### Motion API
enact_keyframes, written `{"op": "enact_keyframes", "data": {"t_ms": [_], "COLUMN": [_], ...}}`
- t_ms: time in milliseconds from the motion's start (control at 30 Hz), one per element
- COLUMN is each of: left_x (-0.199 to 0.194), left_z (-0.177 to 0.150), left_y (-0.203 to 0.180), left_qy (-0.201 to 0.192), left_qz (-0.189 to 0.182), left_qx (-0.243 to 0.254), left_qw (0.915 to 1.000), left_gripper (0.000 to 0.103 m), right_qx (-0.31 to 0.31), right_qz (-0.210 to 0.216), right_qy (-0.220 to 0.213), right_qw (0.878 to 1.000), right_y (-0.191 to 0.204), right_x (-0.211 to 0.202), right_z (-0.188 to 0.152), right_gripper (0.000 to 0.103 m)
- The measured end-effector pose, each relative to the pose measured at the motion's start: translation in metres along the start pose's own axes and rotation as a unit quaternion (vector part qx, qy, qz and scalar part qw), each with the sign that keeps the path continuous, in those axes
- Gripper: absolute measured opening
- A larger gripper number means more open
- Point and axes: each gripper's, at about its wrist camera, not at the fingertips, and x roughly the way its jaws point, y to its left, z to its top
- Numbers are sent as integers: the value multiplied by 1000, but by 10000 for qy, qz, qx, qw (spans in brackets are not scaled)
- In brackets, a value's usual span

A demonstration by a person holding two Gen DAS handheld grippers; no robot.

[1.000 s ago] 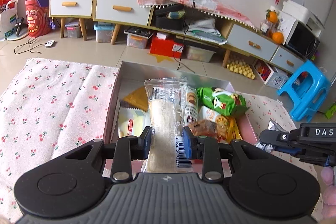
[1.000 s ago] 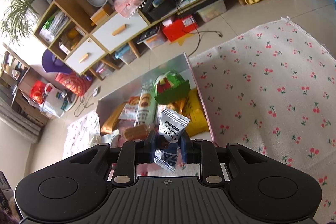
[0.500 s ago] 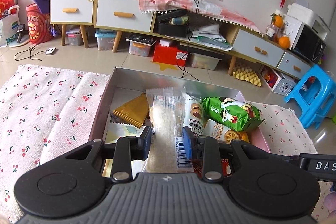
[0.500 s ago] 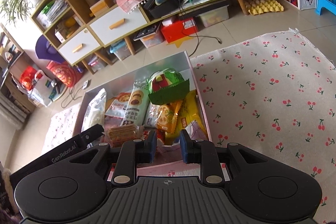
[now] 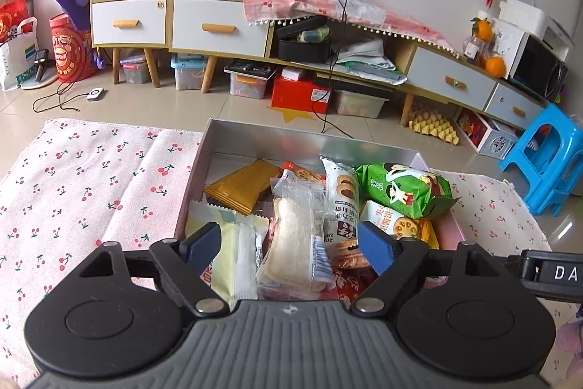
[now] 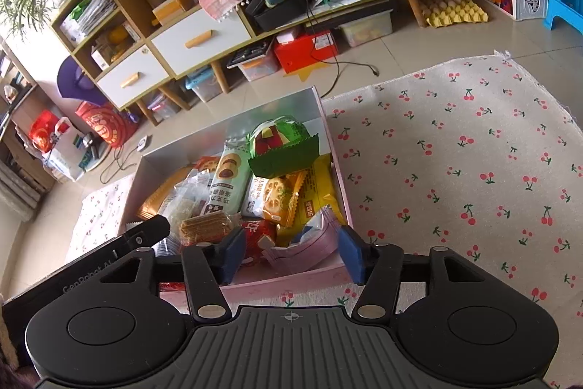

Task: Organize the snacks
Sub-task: 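Carry the bread roll and small white packet into the pink box and open both grippers, then withdraw both open grippers from the pink box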

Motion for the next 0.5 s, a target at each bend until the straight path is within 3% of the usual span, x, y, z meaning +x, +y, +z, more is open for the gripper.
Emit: {"op": "enact_keyframes", "data": {"t_ms": [133, 200, 333, 500], "left_x": [-8, -12, -21, -34], "left_z": [-2, -6, -13, -20], "left_y": [0, 0, 3, 11], "left_qy": [143, 218, 389, 587], "left_qz": [-40, 7, 205, 343], "left_qx": [23, 54, 82, 47], "left_qw": [9999, 9997, 9990, 9977], "left_gripper": [92, 96, 102, 102], "right_qx": [-75, -38, -52, -198], "right_qz": [-46, -67, -113, -234], "right_qy": [-27, -8, 6, -9], "right_qw": [10000, 10000, 9999, 9995], "right_y": [-2, -5, -13, -20], "right_x": [-7, -11, -20, -32], "right_z": [-1, -3, -6, -13], "right_gripper": [71, 84, 86, 87]}}
